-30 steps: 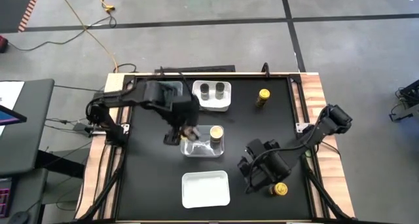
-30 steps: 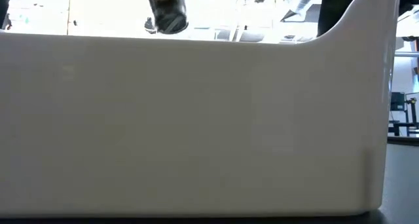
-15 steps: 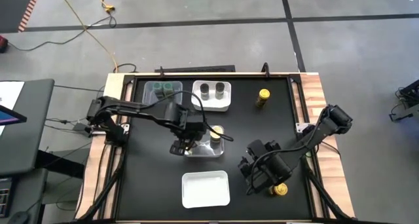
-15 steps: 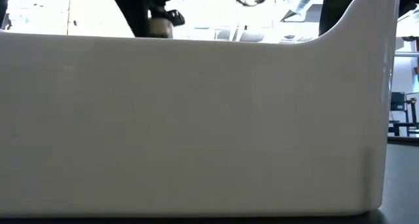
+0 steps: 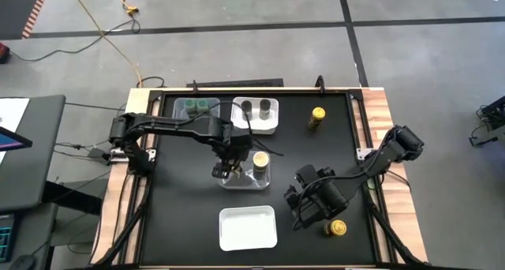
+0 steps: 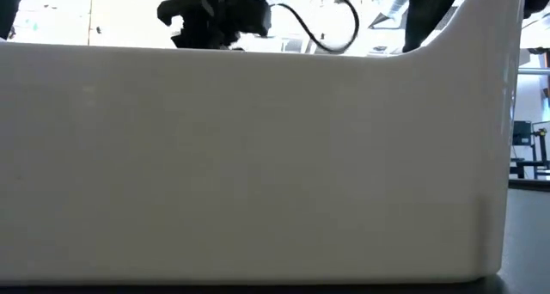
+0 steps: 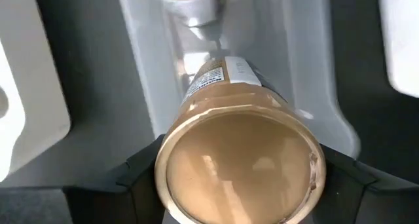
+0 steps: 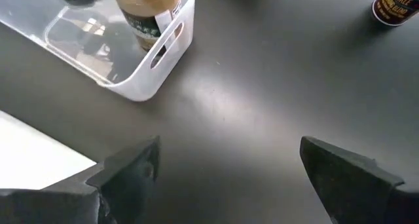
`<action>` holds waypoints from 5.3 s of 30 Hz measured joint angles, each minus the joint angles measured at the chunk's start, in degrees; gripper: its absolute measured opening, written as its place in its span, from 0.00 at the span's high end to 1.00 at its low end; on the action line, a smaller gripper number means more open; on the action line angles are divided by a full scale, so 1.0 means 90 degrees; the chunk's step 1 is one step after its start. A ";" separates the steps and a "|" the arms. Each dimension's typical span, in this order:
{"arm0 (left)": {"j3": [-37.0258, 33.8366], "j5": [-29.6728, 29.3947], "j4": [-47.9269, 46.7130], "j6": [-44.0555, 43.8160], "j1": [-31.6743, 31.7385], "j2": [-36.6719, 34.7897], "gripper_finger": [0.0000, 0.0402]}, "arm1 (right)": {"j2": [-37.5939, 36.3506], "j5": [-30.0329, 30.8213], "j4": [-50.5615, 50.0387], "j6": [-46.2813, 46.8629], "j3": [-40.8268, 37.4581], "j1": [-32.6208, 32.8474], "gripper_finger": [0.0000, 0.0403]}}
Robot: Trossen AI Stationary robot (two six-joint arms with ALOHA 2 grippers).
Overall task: Sort spices by type
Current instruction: Put the brown seasoning bottle into the center transparent bin, then put the top yellow seasoning bottle into the bottom white bin
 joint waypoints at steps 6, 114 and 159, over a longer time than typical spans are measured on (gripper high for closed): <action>-0.0001 -0.0056 -0.0053 0.0218 0.0112 0.0426 0.33 | 0.0000 -0.0002 -0.0018 -0.0007 0.0005 -0.0111 0.02; -0.6207 -0.0263 0.3944 -0.1456 0.0687 -0.9212 0.17 | -0.0029 0.0151 -0.0102 -0.0496 0.1023 -0.2557 0.09; -0.6649 -0.1458 0.3894 -0.2695 0.0683 -0.9675 0.17 | -0.0940 -0.2069 0.1797 -0.3886 -0.1834 -0.7920 0.10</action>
